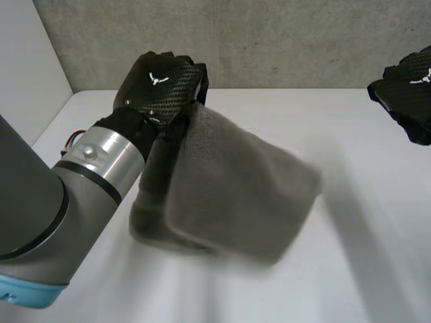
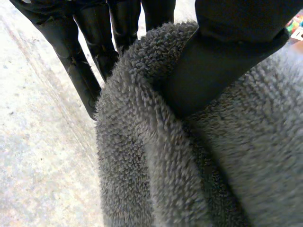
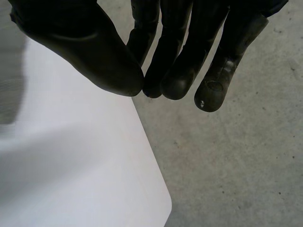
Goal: Fold the laundry
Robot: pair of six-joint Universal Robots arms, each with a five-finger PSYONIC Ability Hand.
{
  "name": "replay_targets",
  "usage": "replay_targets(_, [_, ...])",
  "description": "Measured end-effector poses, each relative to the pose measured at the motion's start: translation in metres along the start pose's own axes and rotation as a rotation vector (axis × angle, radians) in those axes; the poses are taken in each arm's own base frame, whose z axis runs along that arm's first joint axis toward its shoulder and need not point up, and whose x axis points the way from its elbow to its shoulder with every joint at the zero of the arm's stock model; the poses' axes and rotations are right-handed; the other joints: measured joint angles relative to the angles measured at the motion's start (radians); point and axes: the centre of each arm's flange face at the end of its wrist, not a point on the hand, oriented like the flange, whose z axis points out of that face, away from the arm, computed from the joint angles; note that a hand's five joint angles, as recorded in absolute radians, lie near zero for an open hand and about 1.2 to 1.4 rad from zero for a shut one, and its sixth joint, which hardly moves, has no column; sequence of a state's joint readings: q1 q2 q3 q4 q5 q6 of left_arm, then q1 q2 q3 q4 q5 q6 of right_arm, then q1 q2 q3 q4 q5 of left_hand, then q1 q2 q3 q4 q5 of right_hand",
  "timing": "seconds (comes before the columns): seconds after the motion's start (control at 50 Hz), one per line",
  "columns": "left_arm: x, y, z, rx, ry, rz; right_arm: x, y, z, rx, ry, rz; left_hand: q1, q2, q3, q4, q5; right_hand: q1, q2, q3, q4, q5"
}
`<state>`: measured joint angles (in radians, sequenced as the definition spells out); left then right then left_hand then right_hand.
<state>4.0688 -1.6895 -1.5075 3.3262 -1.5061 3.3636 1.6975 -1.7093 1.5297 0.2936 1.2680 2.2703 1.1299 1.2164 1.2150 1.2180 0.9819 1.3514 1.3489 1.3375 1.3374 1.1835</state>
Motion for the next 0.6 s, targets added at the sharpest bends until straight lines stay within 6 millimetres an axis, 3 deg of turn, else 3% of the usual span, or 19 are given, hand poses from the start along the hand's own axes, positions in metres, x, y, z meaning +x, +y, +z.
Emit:
replay_targets(0.08, [0.001,0.013,0.011,-0.036,0.006,-0.002,-0.004,0.005,0.007,-0.016,-0.035,0.016,0.000,0.000,0.000,0.000,0.000,0.000,0.000,0.000,0.000,0.000])
replay_targets(0.18, [0.005,0.059,0.038,-0.139,0.021,0.007,-0.026,0.025,0.041,-0.087,-0.155,0.051,0.000,0.000,0.000,0.000,0.000,0.001,0.000,0.000,0.000,0.000])
replay_targets(0.26, [0.009,0.100,0.060,-0.205,0.031,0.036,-0.054,0.039,0.076,-0.142,-0.265,0.067,0.000,0.000,0.000,0.000,0.000,0.001,0.000,0.000,0.000,0.000])
replay_targets(0.36, [0.011,0.134,0.083,-0.228,0.035,0.113,-0.077,0.045,0.106,-0.181,-0.293,0.069,0.000,0.000,0.000,0.000,0.000,0.000,-0.001,0.000,0.000,0.000])
replay_targets(0.44, [0.007,0.149,0.100,-0.212,0.020,0.196,-0.086,0.048,0.122,-0.188,-0.263,0.091,0.000,0.000,0.000,0.000,0.000,-0.319,-0.327,-0.310,-0.289,-0.315])
replay_targets(0.48, [-0.001,0.154,0.111,-0.199,-0.011,0.248,-0.089,0.049,0.128,-0.184,-0.237,0.120,0.000,0.000,0.000,0.000,0.000,-0.734,-0.742,-0.718,-0.715,-0.745])
replay_targets(0.52, [-0.010,0.155,0.118,-0.191,-0.042,0.277,-0.090,0.050,0.130,-0.178,-0.219,0.146,0.000,0.000,0.000,0.000,0.000,-0.984,-0.979,-0.955,-0.953,-1.011])
replay_targets(0.56, [-0.018,0.156,0.122,-0.187,-0.071,0.295,-0.090,0.050,0.129,-0.172,-0.205,0.170,0.000,-0.005,-0.001,-0.001,0.000,-1.074,-1.076,-1.058,-1.059,-1.111])
replay_targets(0.6, [-0.028,0.156,0.126,-0.188,-0.109,0.305,-0.089,0.049,0.126,-0.162,-0.190,0.201,-0.122,-0.199,-0.196,-0.200,-0.134,-1.114,-1.108,-1.095,-1.086,-1.124])
